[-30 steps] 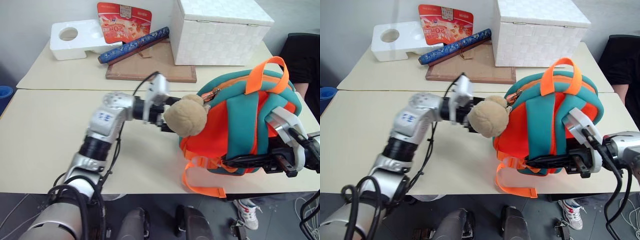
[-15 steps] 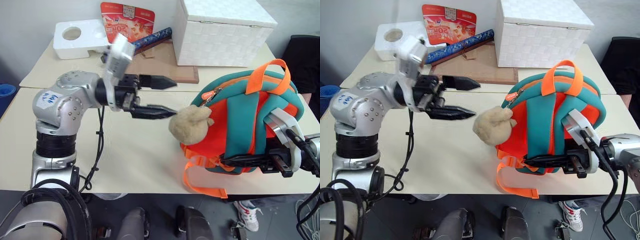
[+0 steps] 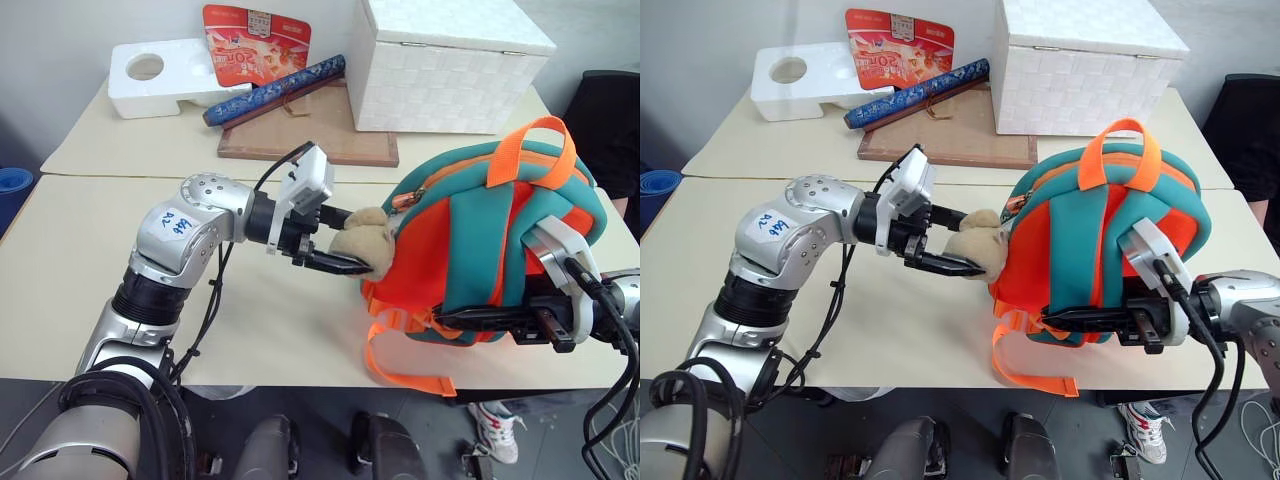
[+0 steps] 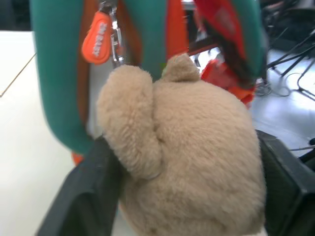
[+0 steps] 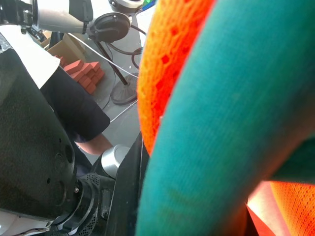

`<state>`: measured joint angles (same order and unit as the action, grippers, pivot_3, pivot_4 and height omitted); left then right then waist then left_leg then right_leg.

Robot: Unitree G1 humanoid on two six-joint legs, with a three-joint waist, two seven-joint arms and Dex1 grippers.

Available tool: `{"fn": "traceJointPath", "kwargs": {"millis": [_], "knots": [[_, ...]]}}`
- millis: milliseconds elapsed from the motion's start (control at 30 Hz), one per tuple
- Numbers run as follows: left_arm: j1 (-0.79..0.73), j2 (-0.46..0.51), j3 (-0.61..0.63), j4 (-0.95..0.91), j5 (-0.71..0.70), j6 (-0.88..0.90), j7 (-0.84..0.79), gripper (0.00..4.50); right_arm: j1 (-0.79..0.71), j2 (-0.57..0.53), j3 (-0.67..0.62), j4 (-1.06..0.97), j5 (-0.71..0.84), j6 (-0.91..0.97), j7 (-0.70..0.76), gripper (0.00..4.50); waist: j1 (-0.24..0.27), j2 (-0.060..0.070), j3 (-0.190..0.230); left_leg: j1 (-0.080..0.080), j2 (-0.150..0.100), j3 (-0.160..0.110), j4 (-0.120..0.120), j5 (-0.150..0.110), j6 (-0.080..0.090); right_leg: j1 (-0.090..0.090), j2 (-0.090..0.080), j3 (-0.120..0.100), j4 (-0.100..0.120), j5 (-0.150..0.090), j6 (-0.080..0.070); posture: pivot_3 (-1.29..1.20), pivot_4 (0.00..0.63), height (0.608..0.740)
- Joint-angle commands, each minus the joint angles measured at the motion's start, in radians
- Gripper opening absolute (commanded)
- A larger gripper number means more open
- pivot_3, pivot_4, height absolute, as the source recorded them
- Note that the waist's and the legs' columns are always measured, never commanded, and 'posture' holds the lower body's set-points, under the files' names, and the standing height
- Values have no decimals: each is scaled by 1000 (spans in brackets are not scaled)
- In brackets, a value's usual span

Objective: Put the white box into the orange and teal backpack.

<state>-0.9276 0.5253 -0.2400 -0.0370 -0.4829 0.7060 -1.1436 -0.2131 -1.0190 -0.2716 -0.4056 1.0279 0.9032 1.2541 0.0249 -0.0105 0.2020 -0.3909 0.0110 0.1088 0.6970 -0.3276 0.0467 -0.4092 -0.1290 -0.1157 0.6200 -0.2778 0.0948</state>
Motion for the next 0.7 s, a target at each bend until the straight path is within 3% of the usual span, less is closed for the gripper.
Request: {"fn": "traceJointPath", "kwargs": {"millis": [33,100,200,400,533,700], "knots": [[-14,18,12,33,33,-50,-22,2150,12,-1,-41,-30,35,0,-6,0,0,0,0,0,0,0,0,0,0,0,0,0,0,0,0,0,150,740],[-43,30,26,85,59,-96,-34,1618,27,-5,-61,-29,43,-1,-5,0,0,0,0,0,0,0,0,0,0,0,0,0,0,0,0,0,150,740],[-131,57,60,205,100,-167,-45,1292,54,-8,-92,-29,55,-1,-7,0,0,0,0,-1,0,0,0,0,0,-1,0,0,0,0,0,0,150,740],[-249,144,67,407,176,-335,-162,1292,125,8,-126,-41,51,-16,-24,0,-2,0,0,0,0,1,-2,0,0,-1,1,-1,0,0,0,0,150,740],[-184,173,11,429,255,-450,-223,1292,159,22,-134,-44,46,-29,-41,0,-2,0,0,1,0,3,-2,0,1,-1,1,-2,0,0,0,0,150,740],[-124,175,-40,495,389,-638,-184,1292,184,13,-148,-21,33,-44,-43,0,-1,0,0,1,0,3,-2,0,1,-2,1,0,0,0,0,0,150,740]]}}
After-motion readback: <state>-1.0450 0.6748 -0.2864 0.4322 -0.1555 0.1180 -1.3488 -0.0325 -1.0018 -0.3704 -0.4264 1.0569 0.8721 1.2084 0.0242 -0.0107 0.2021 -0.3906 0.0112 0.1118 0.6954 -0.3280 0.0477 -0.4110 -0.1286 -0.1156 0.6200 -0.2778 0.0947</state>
